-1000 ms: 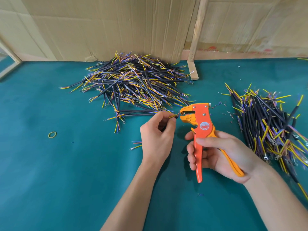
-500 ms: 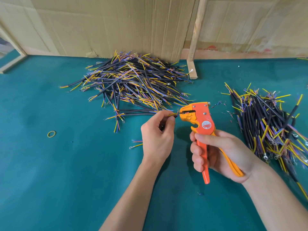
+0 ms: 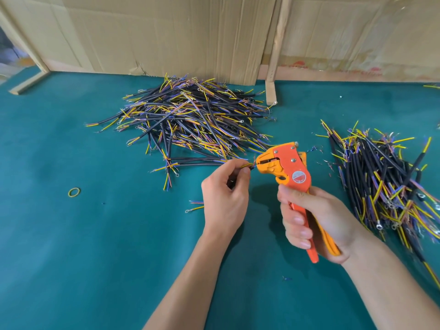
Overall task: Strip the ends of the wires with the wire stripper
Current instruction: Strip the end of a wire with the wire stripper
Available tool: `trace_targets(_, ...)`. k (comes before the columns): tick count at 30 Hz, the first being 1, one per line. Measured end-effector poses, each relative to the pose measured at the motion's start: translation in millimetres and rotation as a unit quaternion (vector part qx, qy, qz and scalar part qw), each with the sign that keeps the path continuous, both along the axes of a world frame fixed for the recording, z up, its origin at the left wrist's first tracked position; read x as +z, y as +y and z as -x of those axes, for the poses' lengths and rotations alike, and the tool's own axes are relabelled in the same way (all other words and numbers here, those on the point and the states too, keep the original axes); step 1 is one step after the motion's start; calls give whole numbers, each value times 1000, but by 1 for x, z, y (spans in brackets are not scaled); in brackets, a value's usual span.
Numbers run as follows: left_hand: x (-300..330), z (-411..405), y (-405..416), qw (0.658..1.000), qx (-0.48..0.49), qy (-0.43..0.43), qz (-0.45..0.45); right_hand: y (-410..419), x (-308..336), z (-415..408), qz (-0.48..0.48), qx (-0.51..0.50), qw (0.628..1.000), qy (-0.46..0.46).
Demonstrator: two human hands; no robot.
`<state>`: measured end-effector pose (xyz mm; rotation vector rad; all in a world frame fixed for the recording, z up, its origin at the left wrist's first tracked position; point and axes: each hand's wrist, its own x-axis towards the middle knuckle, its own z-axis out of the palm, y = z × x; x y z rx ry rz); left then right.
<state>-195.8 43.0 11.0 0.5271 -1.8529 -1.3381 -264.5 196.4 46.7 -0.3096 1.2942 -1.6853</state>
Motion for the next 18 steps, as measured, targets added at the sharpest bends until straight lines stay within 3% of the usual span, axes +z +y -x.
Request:
trace_targets(6,-1,1,0,999,29,-4,19,9,6,9,43,-4,999,-2)
trace_targets(10,-1,1,1,997,48,-6,63,13,4,9,-5,23,998,57)
trace_targets(18,-1,2,2,988,74,-9,132,8,0,4,-37,30,996,80)
